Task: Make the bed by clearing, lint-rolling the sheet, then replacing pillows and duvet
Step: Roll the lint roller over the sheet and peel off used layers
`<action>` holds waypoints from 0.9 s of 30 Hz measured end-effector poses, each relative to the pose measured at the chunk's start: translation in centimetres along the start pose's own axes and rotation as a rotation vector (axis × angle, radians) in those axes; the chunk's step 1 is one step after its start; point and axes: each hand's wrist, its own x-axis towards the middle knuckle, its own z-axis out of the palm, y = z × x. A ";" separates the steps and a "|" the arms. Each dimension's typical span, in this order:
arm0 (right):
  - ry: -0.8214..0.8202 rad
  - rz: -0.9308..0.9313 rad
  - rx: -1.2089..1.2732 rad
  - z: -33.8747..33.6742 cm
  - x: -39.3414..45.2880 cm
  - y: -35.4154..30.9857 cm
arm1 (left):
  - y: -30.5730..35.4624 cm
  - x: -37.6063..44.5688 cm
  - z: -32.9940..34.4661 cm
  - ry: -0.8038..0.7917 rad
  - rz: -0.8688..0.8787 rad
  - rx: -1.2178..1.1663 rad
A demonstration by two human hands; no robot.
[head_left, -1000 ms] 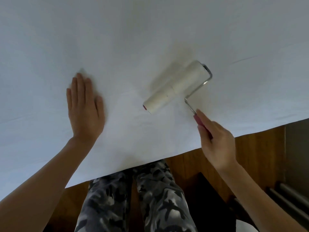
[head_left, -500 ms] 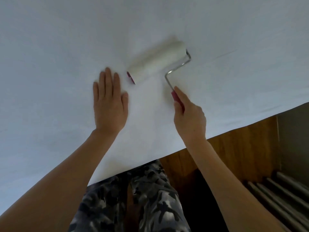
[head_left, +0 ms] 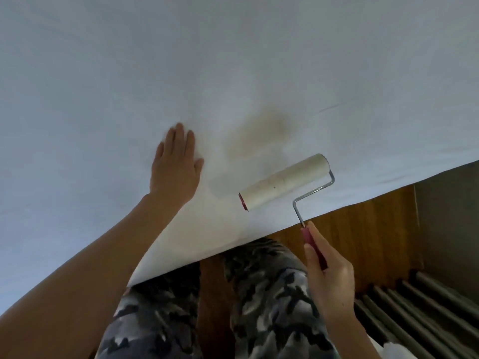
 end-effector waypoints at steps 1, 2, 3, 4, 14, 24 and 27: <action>0.006 -0.026 0.014 0.2 1.0 -0.6 | -0.1 0.0 -0.2 -0.008 -0.004 -0.002; 0.002 -0.037 0.025 0.6 2.4 -1.0 | -0.1 -0.2 -0.1 -0.002 -0.014 -0.006; -0.011 -0.030 0.027 1.0 4.4 -1.4 | 0.1 -0.4 0.2 0.019 -0.031 -0.013; -0.023 -0.008 0.021 1.4 6.6 -1.6 | 0.5 -0.5 0.5 0.043 -0.056 -0.024; -0.022 -0.215 0.065 -3.8 27.4 -2.8 | 16.5 1.2 2.9 0.232 -0.268 -0.249; -0.135 -0.307 -0.189 -6.2 32.4 1.5 | 21.8 5.9 4.1 0.203 -0.354 -0.138; -0.060 -0.259 -0.116 -7.7 27.1 8.9 | 21.5 5.6 4.5 0.202 -0.309 -0.088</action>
